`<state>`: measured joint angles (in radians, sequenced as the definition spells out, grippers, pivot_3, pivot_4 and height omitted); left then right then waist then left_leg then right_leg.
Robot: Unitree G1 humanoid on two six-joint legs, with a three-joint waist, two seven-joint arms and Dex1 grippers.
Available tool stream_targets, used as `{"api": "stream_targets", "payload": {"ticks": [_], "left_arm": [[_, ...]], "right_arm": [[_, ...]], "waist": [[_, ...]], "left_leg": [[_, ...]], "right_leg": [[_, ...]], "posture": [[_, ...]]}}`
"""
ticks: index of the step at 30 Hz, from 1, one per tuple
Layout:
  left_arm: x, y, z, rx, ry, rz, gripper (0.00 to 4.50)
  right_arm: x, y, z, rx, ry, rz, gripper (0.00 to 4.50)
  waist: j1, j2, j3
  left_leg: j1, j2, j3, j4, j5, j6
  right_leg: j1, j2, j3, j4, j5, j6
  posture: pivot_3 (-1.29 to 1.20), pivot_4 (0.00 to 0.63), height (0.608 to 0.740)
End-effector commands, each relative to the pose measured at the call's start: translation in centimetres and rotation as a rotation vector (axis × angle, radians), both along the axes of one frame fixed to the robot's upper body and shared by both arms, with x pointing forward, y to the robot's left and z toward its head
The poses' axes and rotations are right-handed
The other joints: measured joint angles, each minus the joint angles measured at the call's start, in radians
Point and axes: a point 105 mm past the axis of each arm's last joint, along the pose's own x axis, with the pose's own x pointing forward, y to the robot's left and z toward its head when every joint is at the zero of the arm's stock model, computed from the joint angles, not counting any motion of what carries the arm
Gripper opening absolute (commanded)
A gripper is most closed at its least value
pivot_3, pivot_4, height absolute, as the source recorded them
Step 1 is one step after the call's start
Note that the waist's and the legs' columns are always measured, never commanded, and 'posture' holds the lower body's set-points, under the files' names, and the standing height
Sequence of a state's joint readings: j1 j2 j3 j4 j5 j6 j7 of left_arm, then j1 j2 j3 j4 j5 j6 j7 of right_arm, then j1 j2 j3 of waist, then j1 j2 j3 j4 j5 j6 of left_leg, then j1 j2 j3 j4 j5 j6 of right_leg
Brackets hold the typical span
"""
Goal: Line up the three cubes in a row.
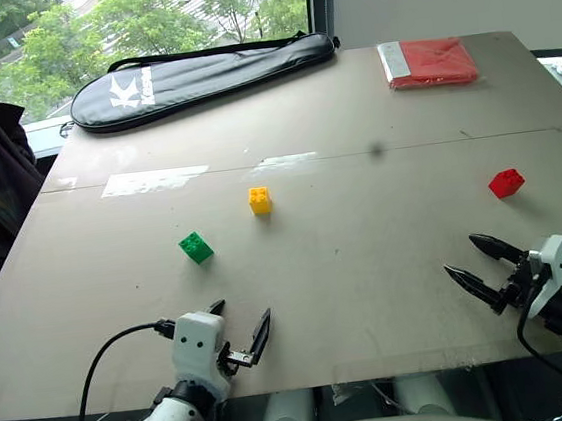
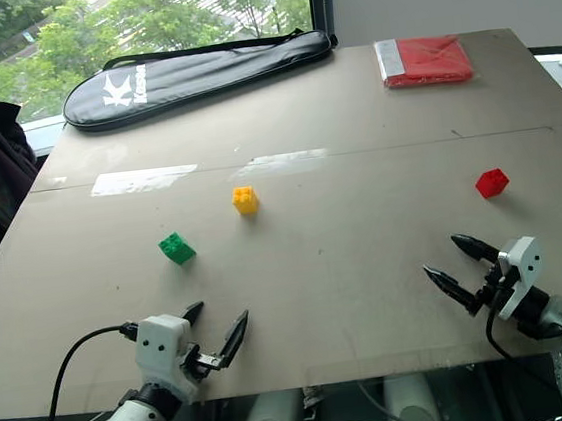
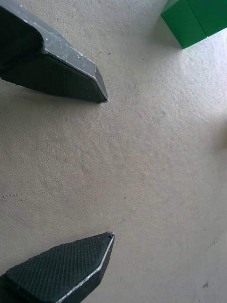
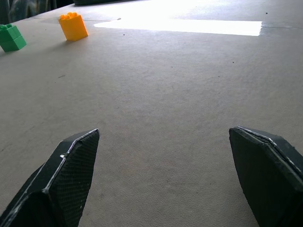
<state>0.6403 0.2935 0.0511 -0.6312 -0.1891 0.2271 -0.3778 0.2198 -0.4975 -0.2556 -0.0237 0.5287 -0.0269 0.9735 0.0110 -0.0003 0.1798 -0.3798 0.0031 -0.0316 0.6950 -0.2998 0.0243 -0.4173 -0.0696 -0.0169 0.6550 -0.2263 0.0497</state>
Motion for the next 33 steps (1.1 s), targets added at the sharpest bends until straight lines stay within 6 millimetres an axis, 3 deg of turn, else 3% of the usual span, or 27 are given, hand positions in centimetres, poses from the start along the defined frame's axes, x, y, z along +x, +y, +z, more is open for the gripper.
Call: {"api": "stream_targets", "payload": {"ticks": [1, 16, 33], "left_arm": [[-0.7, -0.6, -0.7, -0.018, 0.043, -0.020, 4.46], [-1.0, -0.7, -0.8, -0.010, 0.041, -0.050, 4.46], [0.5, -1.0, -0.7, 0.009, 0.027, -0.126, 4.46]], "right_arm": [[-0.3, -0.3, 0.6, -0.015, -0.040, -0.011, 4.50], [-1.3, -0.4, -0.7, -0.054, -0.017, 0.010, 4.50], [-2.7, -0.8, -1.2, -0.047, -0.019, -0.043, 4.50]], "waist": [[0.000, 0.000, 0.000], [0.001, -0.001, 0.000], [0.005, -0.002, -0.001]], "left_leg": [[0.000, 0.000, 0.000, 0.000, 0.000, 0.000], [0.000, 0.000, 0.000, 0.000, 0.000, 0.000], [0.000, 0.000, -0.001, 0.000, 0.000, 0.000]], "right_leg": [[0.000, 0.000, 0.000, 0.000, 0.000, 0.000], [0.000, 0.000, 0.000, 0.000, 0.000, 0.000], [0.000, 0.000, -0.001, 0.000, 0.000, 0.000]], "posture": [[0.00, 0.150, 0.707], [0.00, 0.150, 0.707], [0.00, 0.150, 0.707]]}}
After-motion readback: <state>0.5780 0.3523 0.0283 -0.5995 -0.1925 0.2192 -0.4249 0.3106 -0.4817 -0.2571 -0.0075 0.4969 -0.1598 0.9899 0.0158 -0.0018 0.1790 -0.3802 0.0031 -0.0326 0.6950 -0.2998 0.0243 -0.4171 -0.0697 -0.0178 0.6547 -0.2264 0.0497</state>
